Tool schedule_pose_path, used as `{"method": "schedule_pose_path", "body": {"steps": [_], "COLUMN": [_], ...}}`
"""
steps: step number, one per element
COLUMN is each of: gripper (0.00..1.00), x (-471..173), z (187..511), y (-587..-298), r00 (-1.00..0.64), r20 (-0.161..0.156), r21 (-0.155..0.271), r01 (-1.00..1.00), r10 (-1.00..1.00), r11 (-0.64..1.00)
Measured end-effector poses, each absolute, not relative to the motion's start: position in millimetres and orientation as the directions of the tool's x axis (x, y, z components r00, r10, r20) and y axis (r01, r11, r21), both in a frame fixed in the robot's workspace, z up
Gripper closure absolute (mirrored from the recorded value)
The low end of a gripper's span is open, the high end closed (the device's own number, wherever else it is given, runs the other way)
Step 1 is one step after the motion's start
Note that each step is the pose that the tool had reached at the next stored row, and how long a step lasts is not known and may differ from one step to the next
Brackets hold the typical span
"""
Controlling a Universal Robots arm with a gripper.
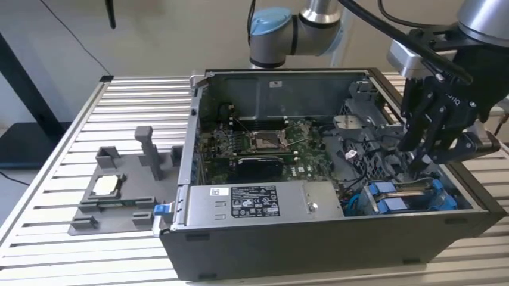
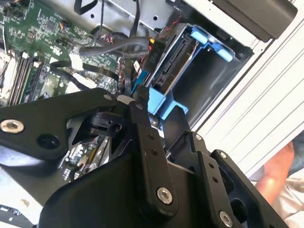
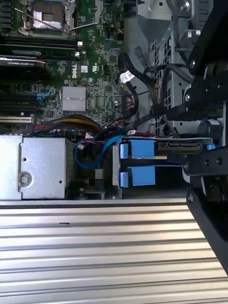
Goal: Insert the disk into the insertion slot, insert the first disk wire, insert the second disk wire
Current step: 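Insert the disk into the insertion slot, then insert the first disk wire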
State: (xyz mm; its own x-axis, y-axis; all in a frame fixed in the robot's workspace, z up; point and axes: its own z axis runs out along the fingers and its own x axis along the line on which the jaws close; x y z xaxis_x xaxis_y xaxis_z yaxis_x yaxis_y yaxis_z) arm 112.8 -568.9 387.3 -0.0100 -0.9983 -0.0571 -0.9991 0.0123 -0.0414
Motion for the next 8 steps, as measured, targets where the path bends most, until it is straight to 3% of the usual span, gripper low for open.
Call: {"method": "schedule_pose_path", "body": {"steps": [8], "gripper": [0.59], "x": [113.3], "z": [394.6], "y": [-564.7], "r00": [-0.008], "r20": [-0.059], "r21": [-0.081], "r01": [-0.997], "r10": [-0.998], "r11": [0.013]}}
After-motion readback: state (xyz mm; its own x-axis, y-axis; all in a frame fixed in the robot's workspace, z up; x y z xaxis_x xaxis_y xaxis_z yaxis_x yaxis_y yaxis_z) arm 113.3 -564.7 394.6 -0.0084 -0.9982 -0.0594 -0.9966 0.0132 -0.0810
